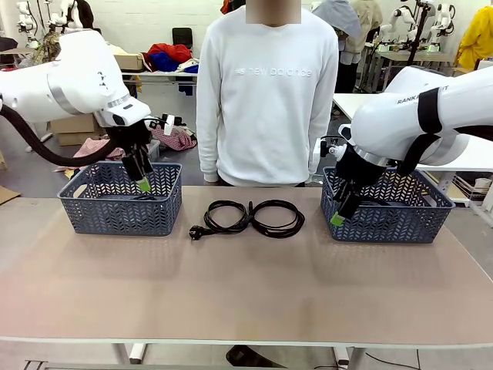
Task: Organize the cables according to human instructions.
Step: Pick up a bundle of cables and place it in the basket indicated by the human.
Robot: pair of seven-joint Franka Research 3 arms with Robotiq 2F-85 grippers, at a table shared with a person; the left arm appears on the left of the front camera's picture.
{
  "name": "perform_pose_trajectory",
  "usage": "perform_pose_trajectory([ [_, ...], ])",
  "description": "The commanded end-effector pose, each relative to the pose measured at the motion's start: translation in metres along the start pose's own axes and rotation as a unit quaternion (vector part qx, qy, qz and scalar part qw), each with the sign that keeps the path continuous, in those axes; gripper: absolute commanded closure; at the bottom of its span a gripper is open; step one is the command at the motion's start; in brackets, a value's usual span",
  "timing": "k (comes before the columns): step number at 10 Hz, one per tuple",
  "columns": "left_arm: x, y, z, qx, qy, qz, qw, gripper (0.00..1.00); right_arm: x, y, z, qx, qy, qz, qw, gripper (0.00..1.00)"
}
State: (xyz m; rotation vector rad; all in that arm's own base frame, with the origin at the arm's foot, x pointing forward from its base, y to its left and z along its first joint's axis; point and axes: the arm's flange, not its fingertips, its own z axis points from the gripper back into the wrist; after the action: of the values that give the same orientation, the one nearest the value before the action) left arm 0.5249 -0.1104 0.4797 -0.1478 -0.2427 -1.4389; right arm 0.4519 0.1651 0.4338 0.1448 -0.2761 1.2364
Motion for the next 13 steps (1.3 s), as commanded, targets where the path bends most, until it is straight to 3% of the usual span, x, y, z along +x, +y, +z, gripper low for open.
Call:
perform_pose_trajectory([
  [1,0.007,-0.045,-0.012,-0.002,-0.031,-0.006,1.000,0.00,0.002,-0.001,0.001,-0.003,0.002,0.002,1.000,0.00],
  [4,0.026,-0.088,-0.030,-0.020,-0.072,-0.033,0.997,0.00,0.002,-0.001,0.001,-0.003,0.002,0.002,1.000,0.00],
  [6,0.034,-0.109,-0.041,-0.037,-0.070,-0.048,0.996,0.00,0.002,-0.001,0.001,-0.003,0.002,0.002,1.000,0.00],
  [13,0.042,-0.114,-0.045,-0.045,-0.053,-0.037,0.997,0.00,0.002,-0.001,0.001,-0.003,0.002,0.002,1.000,0.00],
])
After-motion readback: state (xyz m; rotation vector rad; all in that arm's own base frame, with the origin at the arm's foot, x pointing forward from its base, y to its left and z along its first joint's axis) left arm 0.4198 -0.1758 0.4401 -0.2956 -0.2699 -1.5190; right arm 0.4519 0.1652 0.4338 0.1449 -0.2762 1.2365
